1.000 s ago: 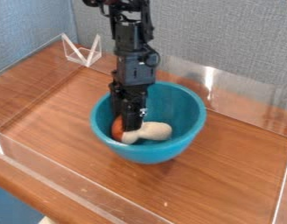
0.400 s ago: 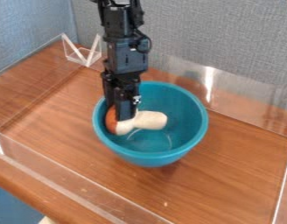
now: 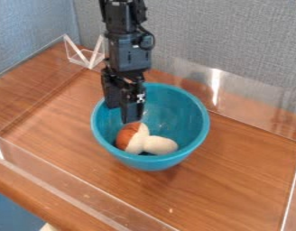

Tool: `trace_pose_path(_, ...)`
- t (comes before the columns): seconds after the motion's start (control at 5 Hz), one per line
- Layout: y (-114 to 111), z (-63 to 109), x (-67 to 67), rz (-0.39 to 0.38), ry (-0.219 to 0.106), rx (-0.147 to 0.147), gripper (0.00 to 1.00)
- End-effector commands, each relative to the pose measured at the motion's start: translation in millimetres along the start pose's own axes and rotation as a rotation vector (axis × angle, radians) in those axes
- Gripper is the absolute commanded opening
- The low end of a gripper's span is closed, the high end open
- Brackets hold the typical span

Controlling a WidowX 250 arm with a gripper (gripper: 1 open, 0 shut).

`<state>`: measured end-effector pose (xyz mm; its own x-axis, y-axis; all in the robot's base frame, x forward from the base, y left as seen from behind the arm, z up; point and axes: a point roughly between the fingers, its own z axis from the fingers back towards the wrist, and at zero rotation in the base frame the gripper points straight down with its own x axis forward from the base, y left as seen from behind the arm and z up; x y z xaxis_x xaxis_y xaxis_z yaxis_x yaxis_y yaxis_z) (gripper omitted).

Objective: Put the mushroom in the blue bowl

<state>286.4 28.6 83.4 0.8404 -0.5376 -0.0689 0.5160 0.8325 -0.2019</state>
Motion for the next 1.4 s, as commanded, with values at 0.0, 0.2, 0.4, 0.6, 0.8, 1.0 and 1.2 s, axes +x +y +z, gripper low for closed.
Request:
trace_pose_path(0.0, 8.3, 31.0, 0.9, 0.022, -0.075, 0.071, 1.00)
trace_pose_path(0.2, 10.6, 34.0, 0.6, 0.037, -0.077, 0.075, 1.00)
trace_pose_path(0.4, 12.4, 35.7, 0.9, 0.052, -0.076, 0.079, 1.00)
trace_pose_path(0.6, 13.7, 36.7, 1.0, 0.063, -0.076, 0.080, 1.00)
trace_pose_path(0.8, 14.4, 38.4, 0.8, 0.075, -0.078, 0.083, 1.00)
trace_pose_path(1.0, 15.1, 40.4, 0.5, 0.087, -0.081, 0.087, 1.00)
trace_pose_path(1.2, 15.6, 43.0, 0.1, 0.099, -0.085, 0.091, 1.00)
